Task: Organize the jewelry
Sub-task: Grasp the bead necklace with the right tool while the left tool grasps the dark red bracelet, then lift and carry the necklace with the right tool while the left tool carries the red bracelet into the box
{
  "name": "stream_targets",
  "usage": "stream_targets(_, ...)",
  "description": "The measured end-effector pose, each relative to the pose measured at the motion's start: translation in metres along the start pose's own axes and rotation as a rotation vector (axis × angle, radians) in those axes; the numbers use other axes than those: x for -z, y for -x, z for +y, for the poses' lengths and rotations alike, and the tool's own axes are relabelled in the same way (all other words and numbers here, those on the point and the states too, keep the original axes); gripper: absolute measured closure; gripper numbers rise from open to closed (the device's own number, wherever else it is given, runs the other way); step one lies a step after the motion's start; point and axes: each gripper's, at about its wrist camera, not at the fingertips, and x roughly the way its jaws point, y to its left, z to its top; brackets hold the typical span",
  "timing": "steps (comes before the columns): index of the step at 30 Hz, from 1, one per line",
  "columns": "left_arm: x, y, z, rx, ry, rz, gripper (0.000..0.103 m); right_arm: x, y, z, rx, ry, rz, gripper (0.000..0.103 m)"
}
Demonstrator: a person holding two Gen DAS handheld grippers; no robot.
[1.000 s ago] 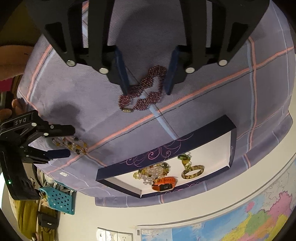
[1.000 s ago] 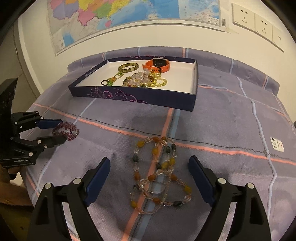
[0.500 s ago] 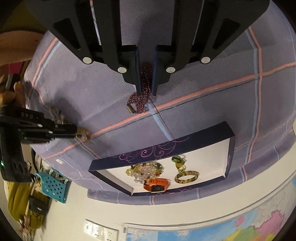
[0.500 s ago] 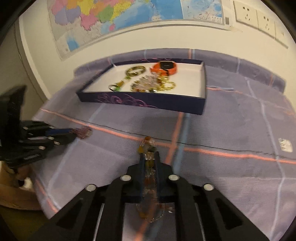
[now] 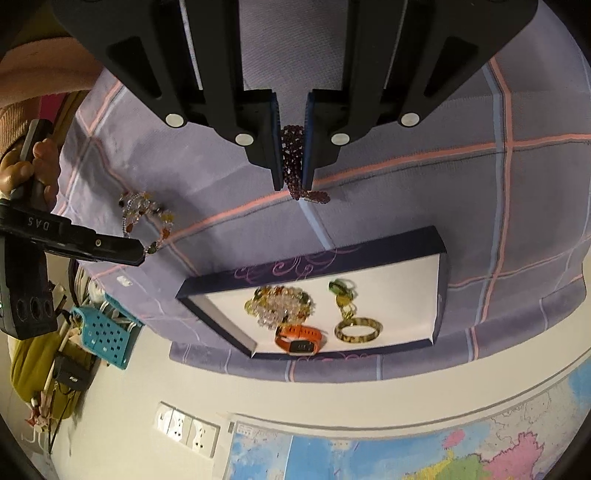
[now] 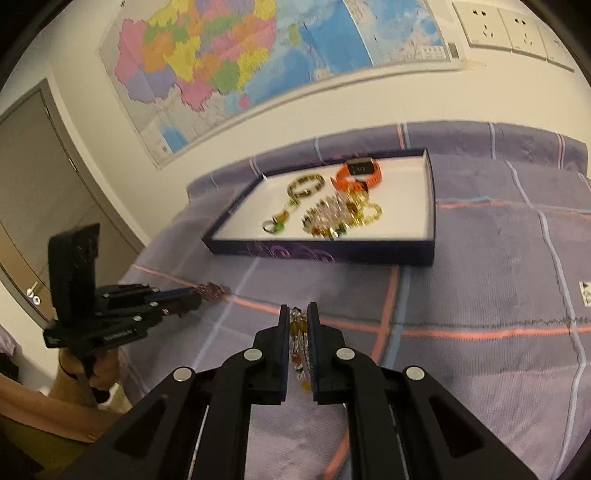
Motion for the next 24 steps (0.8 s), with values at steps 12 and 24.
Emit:
stream_targets(12, -0.016, 0.019, -0.003, 0.014, 0.008, -0.064, 0.093, -0.035, 0.026, 0.017, -0.062, 0.028, -0.111, 0.095)
stream_targets(24, -0.036, 0.030, -0.003, 0.006, 0.001, -0.117, 0.093, -0.064, 0.029, 0.035, -0.089, 0.087, -0.158, 0.095)
